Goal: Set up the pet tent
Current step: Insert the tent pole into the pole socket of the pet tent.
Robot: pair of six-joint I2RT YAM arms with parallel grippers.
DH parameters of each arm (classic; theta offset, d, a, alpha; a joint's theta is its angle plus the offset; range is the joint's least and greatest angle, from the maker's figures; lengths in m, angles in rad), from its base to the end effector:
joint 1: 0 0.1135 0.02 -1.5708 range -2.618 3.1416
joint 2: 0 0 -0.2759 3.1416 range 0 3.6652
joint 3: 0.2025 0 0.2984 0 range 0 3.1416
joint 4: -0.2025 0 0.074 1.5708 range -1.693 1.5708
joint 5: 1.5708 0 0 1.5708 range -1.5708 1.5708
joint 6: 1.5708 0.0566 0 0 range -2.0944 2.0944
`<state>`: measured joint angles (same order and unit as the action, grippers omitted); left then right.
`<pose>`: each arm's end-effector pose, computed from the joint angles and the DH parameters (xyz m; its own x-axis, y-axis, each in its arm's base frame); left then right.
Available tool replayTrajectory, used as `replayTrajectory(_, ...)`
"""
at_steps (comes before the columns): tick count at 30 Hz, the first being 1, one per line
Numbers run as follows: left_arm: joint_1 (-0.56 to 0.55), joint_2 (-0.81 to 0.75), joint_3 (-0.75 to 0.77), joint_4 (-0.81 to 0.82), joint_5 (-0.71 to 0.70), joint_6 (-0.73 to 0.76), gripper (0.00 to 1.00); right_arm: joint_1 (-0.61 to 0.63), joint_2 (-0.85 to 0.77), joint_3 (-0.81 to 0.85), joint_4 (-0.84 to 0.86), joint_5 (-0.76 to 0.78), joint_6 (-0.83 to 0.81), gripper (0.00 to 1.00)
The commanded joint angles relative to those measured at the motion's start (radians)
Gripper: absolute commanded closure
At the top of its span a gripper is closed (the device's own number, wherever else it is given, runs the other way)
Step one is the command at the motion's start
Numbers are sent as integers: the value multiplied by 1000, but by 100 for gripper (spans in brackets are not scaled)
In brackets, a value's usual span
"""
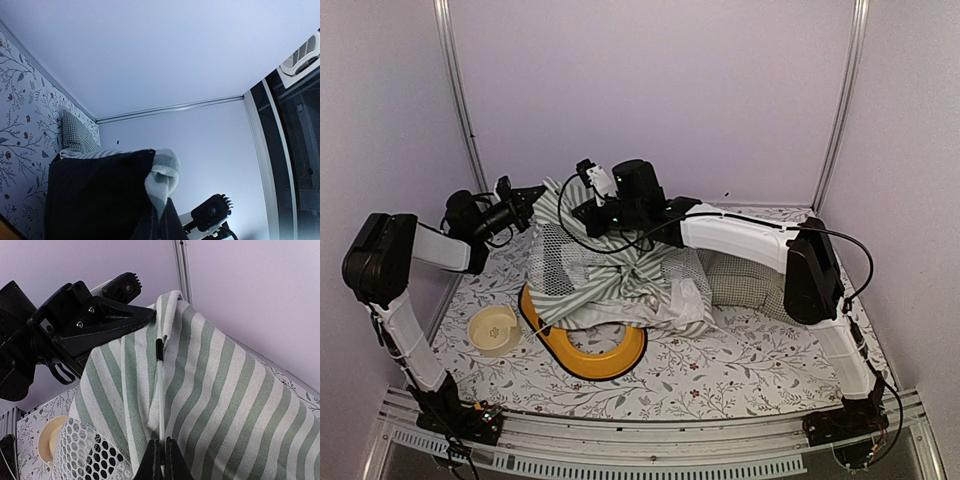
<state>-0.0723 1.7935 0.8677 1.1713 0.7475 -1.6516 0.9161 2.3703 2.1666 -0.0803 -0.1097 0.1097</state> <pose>0.4128 -0.0685 0.2132 -0.7279 -0.6802 -0.0864 0.1843 -0.0727 -0.9802 0.3856 0.5124 0.2690 -0.2629 -0.1638 -0.9508 -0.8287 0.5431 0.1356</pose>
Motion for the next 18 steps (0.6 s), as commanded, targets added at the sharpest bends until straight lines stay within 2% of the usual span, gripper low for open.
replayTrajectory(1,26,5,14,70,-25,-17,100,-5,-59,-8,-13,10,10,100)
replayTrajectory(18,32,51,48,102,-34,-57,100,-4,-54,-10,-19,-21,12,100)
